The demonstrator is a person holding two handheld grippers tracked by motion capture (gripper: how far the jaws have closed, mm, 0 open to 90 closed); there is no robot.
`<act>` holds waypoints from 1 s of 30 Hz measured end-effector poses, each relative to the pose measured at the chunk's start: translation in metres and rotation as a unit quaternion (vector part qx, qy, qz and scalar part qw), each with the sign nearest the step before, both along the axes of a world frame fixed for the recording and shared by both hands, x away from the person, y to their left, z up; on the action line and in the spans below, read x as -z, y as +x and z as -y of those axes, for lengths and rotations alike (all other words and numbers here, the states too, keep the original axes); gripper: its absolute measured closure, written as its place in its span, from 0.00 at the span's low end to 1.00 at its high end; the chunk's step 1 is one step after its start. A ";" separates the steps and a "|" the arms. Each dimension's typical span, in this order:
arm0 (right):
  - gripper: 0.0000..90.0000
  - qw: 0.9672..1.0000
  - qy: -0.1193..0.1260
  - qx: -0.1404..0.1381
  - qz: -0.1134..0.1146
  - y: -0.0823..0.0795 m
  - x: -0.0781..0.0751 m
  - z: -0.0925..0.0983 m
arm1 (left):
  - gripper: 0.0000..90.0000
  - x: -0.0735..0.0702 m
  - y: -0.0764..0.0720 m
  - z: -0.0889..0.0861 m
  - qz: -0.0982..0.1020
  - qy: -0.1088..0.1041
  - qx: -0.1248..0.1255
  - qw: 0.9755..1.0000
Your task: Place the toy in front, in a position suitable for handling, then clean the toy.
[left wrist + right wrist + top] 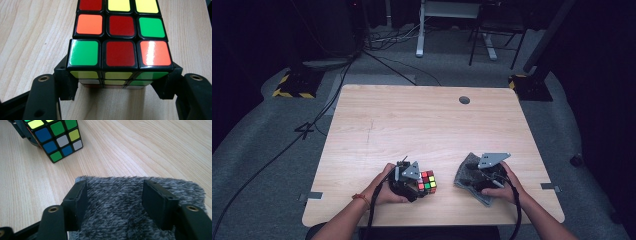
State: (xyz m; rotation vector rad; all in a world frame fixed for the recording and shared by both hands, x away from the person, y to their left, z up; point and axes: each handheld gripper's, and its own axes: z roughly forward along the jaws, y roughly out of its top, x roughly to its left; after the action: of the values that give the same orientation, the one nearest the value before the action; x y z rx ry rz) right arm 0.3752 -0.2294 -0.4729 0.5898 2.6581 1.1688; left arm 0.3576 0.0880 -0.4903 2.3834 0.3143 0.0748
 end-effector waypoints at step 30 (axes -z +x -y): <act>0.46 0.999 0.020 -0.001 0.037 -0.008 -0.017 -0.015 | 0.37 -0.032 0.002 0.032 0.047 -0.010 0.037 0.998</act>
State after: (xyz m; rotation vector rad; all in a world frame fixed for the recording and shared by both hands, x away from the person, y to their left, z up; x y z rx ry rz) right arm 0.3673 -0.2146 -0.4554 0.5409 2.5791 1.2228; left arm 0.3596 0.0557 -0.4582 2.3609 0.1801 0.1488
